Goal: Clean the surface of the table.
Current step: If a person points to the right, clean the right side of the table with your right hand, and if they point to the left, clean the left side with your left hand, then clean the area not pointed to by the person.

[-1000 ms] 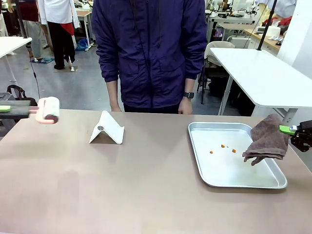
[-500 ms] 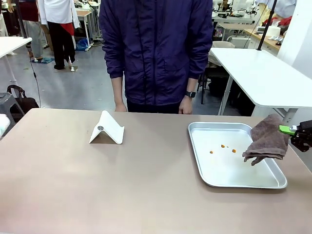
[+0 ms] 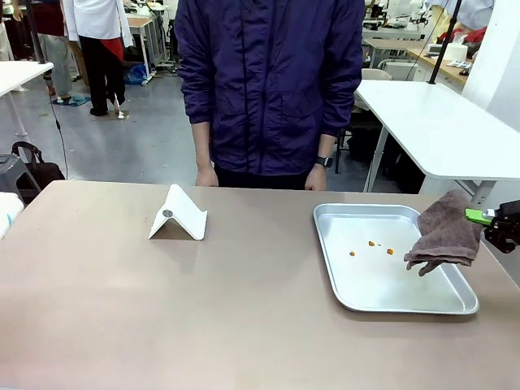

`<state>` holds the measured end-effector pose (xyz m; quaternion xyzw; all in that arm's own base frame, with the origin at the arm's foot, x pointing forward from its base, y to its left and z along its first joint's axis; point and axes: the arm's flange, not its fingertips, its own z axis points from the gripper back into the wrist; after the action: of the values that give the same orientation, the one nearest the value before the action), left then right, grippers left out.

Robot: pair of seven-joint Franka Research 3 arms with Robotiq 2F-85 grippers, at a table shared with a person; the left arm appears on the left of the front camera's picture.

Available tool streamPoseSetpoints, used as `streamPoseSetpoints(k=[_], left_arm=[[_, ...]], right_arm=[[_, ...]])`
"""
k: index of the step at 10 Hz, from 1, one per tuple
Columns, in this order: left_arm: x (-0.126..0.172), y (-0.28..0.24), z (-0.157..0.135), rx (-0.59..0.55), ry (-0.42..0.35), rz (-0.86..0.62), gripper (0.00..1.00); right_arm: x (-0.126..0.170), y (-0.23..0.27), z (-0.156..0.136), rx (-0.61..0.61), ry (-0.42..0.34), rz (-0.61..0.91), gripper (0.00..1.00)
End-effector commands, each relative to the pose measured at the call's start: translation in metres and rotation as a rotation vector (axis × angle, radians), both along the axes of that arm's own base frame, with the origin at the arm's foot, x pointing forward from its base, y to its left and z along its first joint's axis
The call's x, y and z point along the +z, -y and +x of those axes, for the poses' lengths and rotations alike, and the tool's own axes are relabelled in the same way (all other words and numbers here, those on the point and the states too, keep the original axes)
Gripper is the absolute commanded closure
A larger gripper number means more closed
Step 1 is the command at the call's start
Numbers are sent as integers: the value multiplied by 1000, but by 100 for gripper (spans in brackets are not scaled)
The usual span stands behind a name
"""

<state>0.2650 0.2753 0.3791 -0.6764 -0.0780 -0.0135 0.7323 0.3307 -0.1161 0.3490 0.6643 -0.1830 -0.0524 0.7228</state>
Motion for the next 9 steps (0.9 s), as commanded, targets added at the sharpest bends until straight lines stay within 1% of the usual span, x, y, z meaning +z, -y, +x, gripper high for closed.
streamPoseSetpoints(k=[1,9], left_arm=[[5,4,-1,21,-8,-8,78],[5,4,-1,21,-8,-8,78]], right_arm=[[6,0,-1,-1,-10,5,100],[6,0,-1,-1,-10,5,100]])
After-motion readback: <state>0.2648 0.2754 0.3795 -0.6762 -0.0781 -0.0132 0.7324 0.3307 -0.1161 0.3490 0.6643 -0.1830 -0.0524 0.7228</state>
